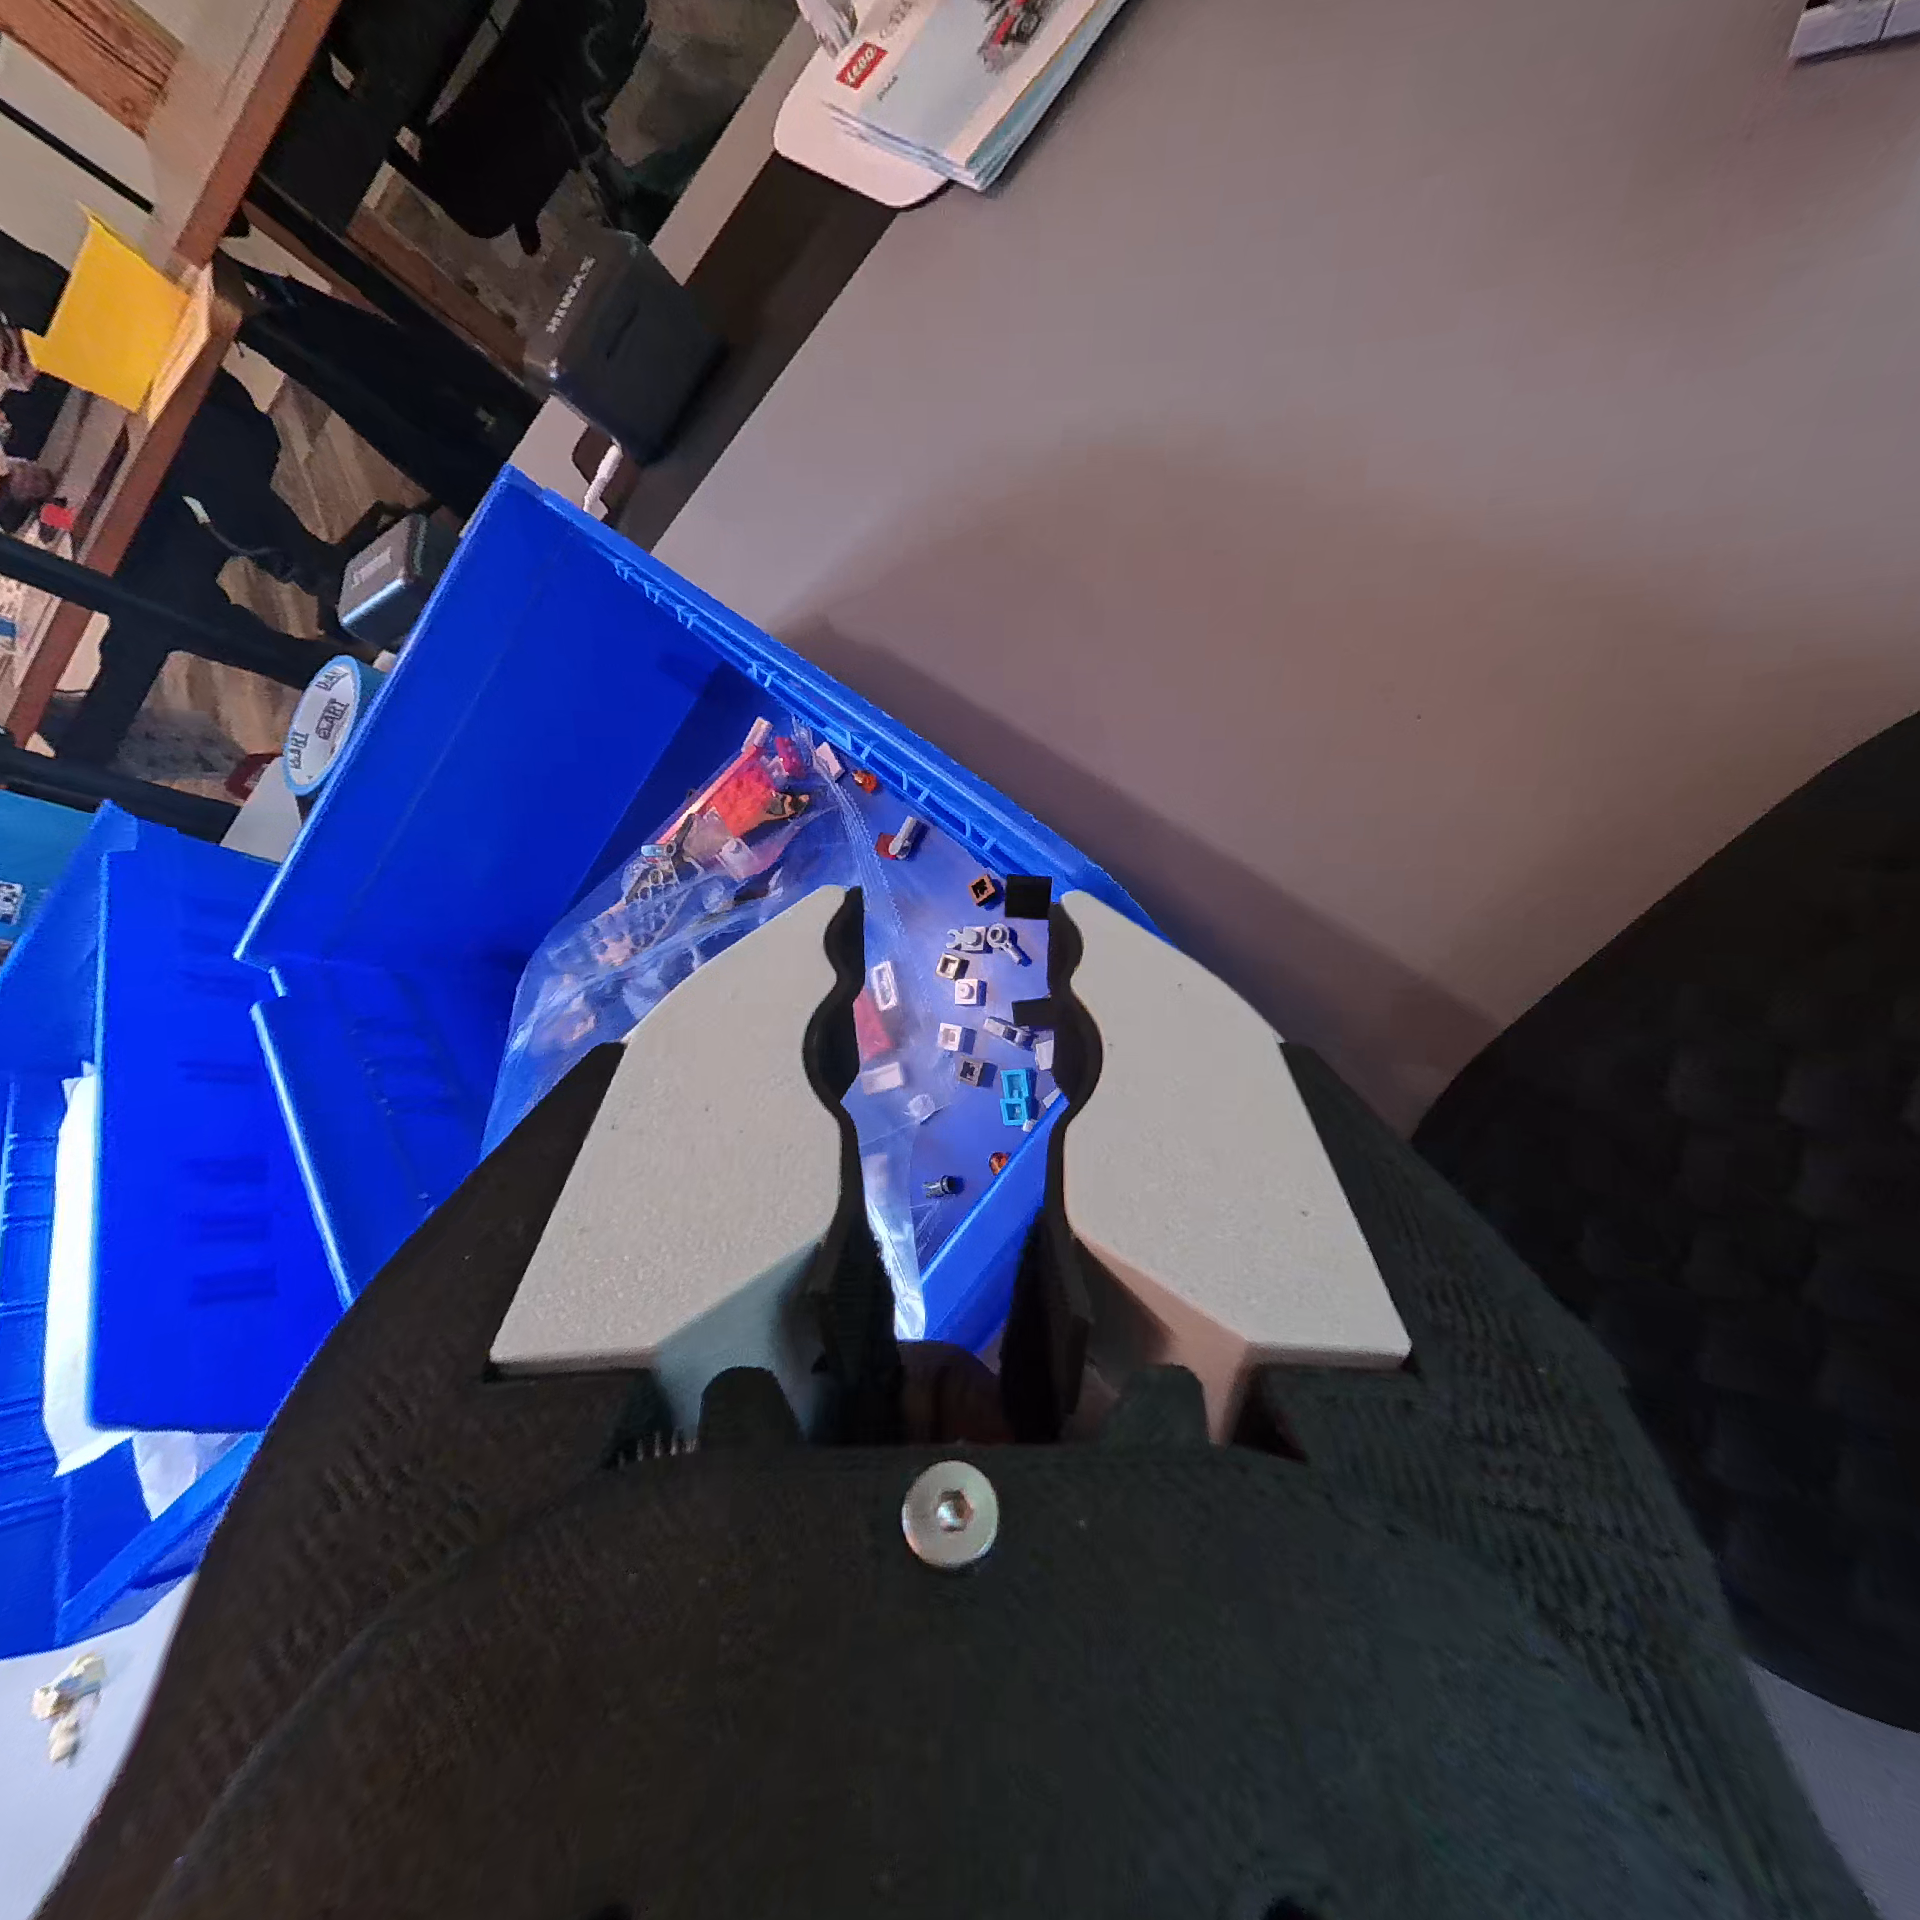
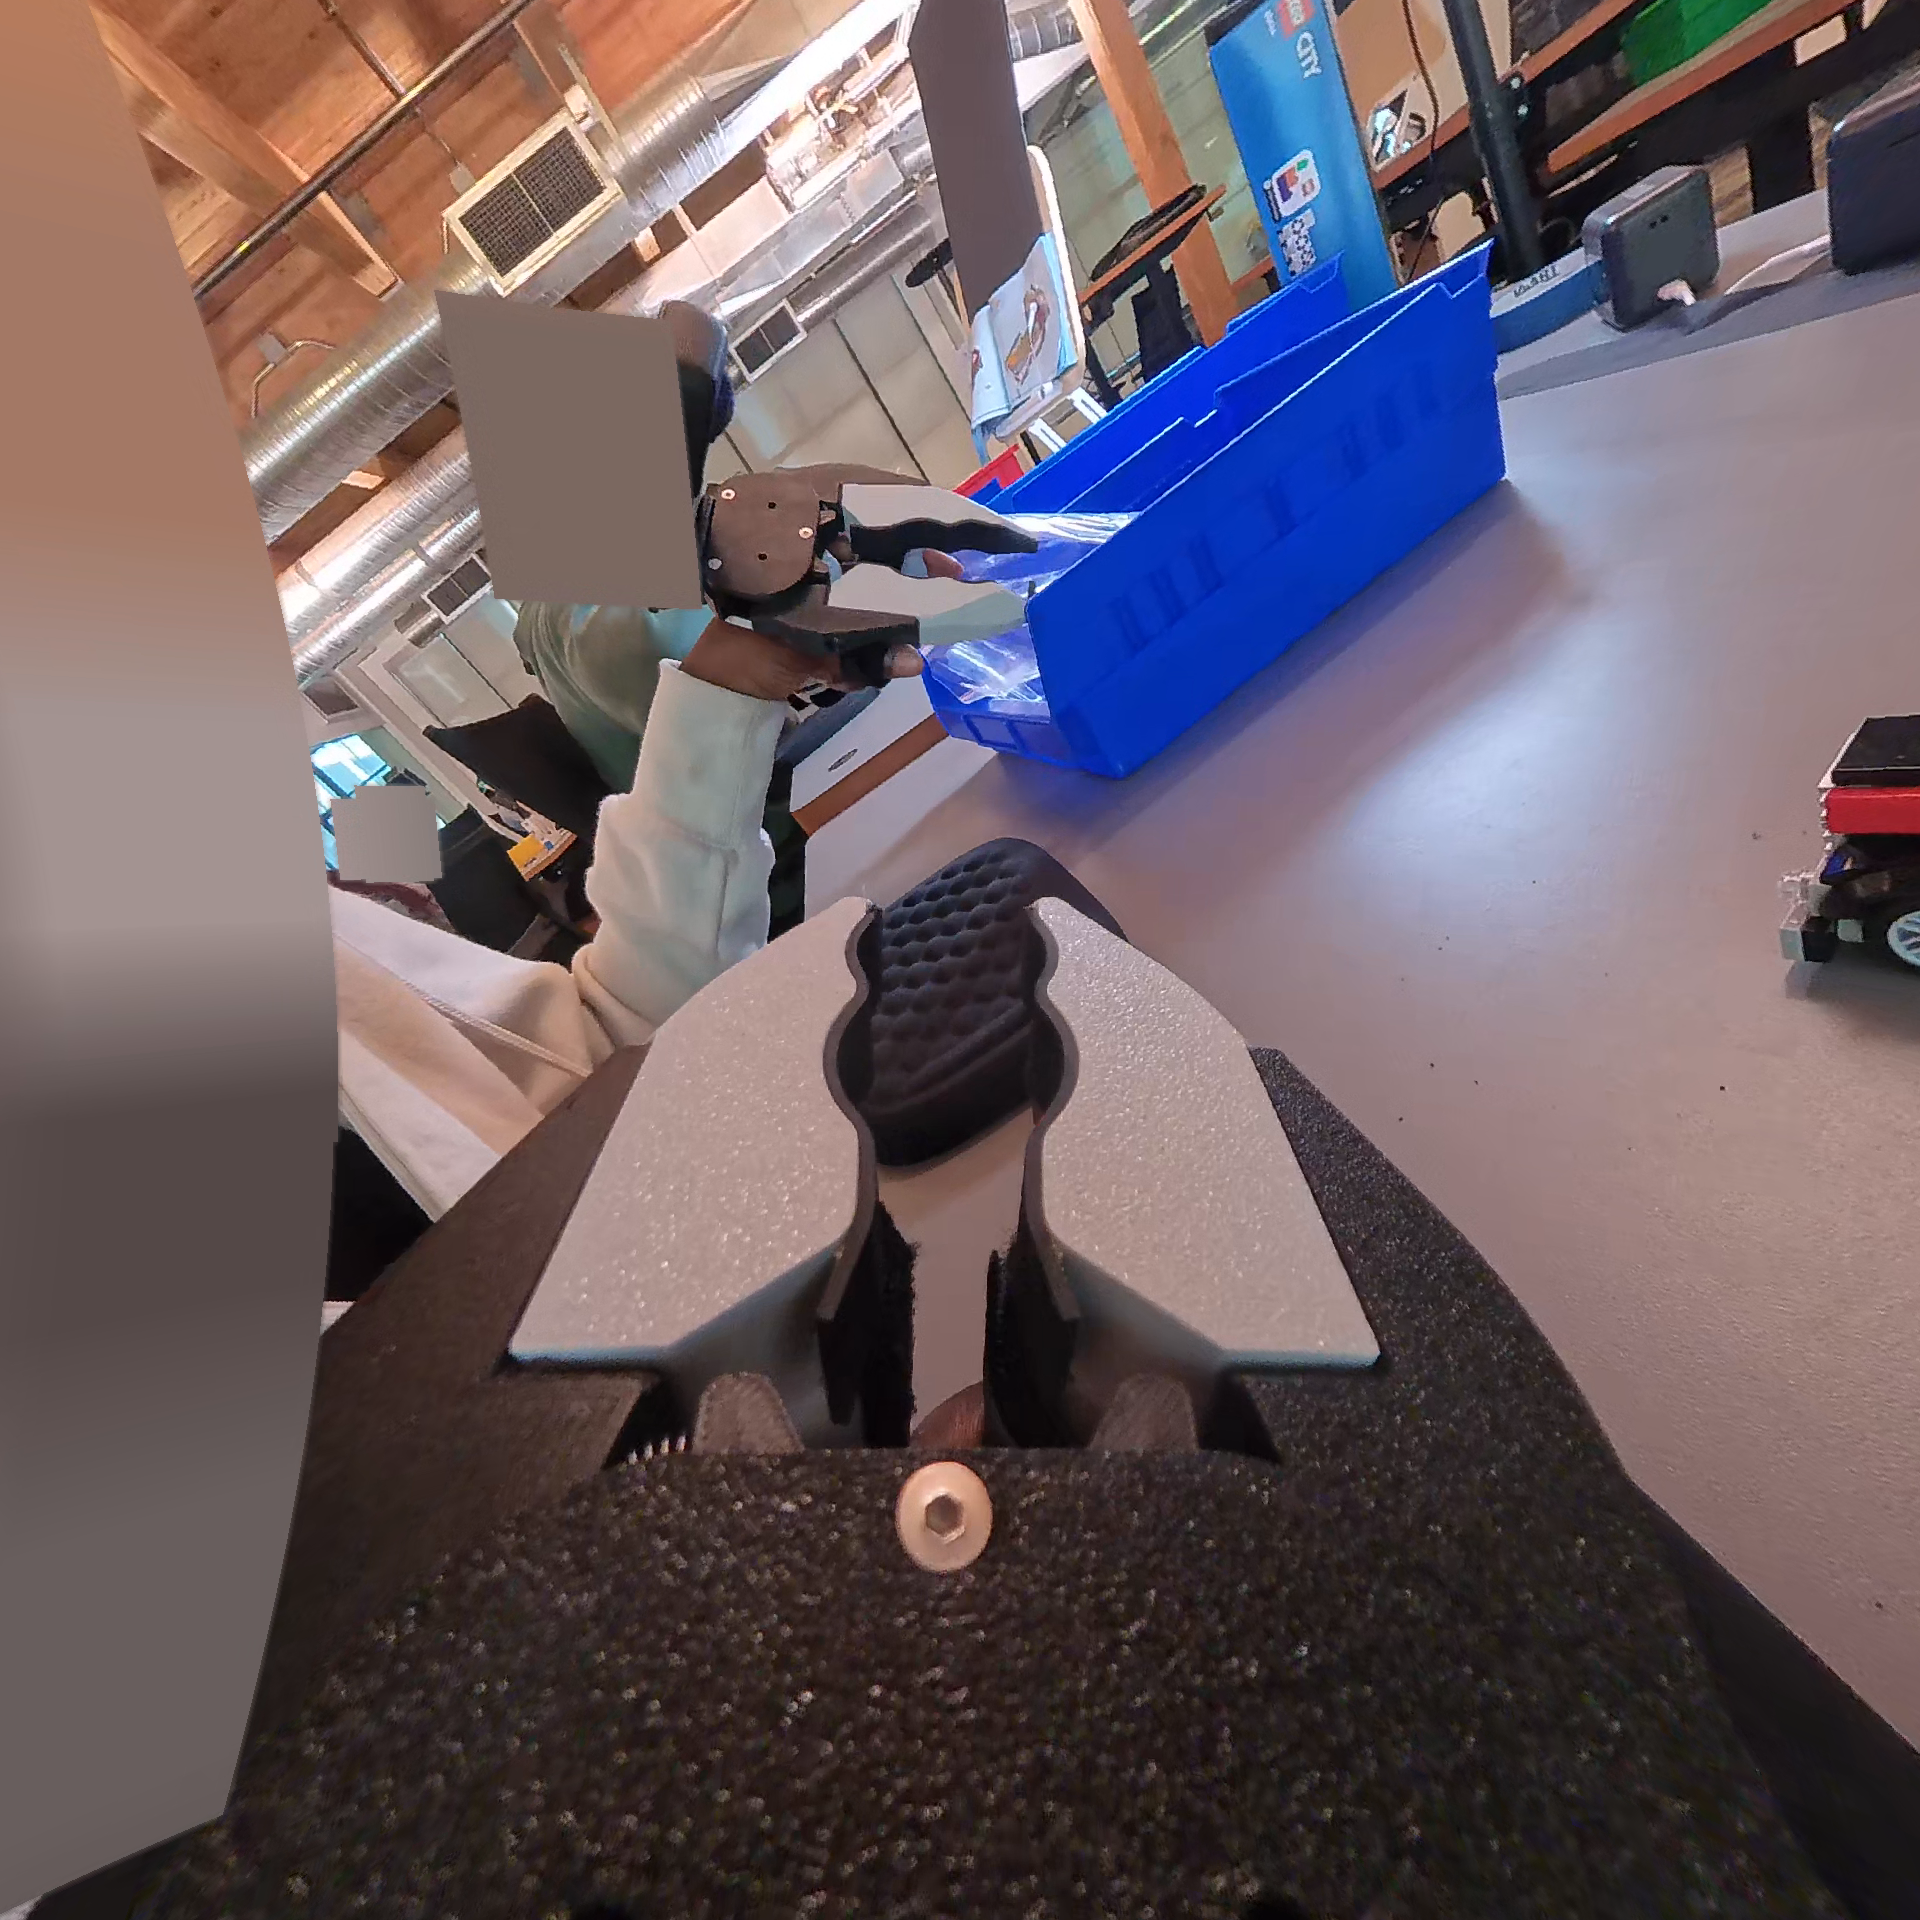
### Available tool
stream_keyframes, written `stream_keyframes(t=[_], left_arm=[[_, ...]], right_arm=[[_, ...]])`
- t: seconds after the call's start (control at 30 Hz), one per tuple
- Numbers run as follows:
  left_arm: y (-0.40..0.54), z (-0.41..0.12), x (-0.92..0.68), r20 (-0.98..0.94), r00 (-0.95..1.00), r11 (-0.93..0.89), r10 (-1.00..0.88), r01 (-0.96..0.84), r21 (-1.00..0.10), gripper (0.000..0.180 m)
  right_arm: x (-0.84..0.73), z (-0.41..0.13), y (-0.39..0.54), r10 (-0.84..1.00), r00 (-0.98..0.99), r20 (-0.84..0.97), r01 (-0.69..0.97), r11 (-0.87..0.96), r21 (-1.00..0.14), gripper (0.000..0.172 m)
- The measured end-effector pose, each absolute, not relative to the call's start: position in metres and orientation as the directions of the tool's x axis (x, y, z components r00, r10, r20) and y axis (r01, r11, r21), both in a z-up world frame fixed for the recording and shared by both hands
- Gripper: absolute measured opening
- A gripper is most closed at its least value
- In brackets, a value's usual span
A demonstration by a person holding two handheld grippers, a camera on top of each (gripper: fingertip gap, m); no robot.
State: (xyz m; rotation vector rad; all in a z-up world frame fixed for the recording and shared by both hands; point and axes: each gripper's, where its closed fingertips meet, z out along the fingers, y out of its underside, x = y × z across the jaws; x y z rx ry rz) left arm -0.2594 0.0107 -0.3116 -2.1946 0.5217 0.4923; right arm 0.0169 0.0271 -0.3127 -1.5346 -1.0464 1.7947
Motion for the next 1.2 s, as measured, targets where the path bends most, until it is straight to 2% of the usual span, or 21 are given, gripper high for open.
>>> stream_keyframes(t=[0.27,0.5,0.63,0.83,1.03,1.1,1.2], left_arm=[[0.013,-0.315,-0.261,-0.513,0.826,-0.590,-0.233,-0.539,-0.601,0.034],[0.020,-0.321,-0.265,-0.678,0.600,-0.546,-0.424,-0.767,-0.336,0.039],[0.027,-0.317,-0.268,-0.695,0.545,-0.517,-0.469,-0.807,-0.284,0.040],[0.030,-0.312,-0.266,-0.690,0.524,-0.453,-0.499,-0.837,-0.309,0.041],[0.027,-0.306,-0.274,-0.684,0.575,-0.473,-0.449,-0.802,-0.364,0.039],[0.027,-0.295,-0.275,-0.690,0.630,-0.493,-0.357,-0.754,-0.434,0.037],[0.027,-0.276,-0.231,-0.586,0.754,-0.389,-0.297,-0.655,-0.647,0.035]], right_arm=[[0.016,-0.314,0.027,0.811,-0.195,-0.552,0.083,-0.547,-0.833,0.025],[0.016,-0.314,0.027,0.807,-0.195,-0.557,0.082,-0.553,-0.829,0.025],[0.017,-0.313,0.028,0.804,-0.196,-0.562,0.076,-0.559,-0.826,0.025],[0.016,-0.313,0.029,0.798,-0.199,-0.568,0.077,-0.565,-0.821,0.025],[0.016,-0.314,0.029,0.796,-0.199,-0.572,0.080,-0.569,-0.819,0.024],[0.016,-0.315,0.029,0.798,-0.197,-0.570,0.080,-0.567,-0.820,0.023],[0.014,-0.317,0.028,0.802,-0.188,-0.567,0.096,-0.559,-0.823,0.023]])
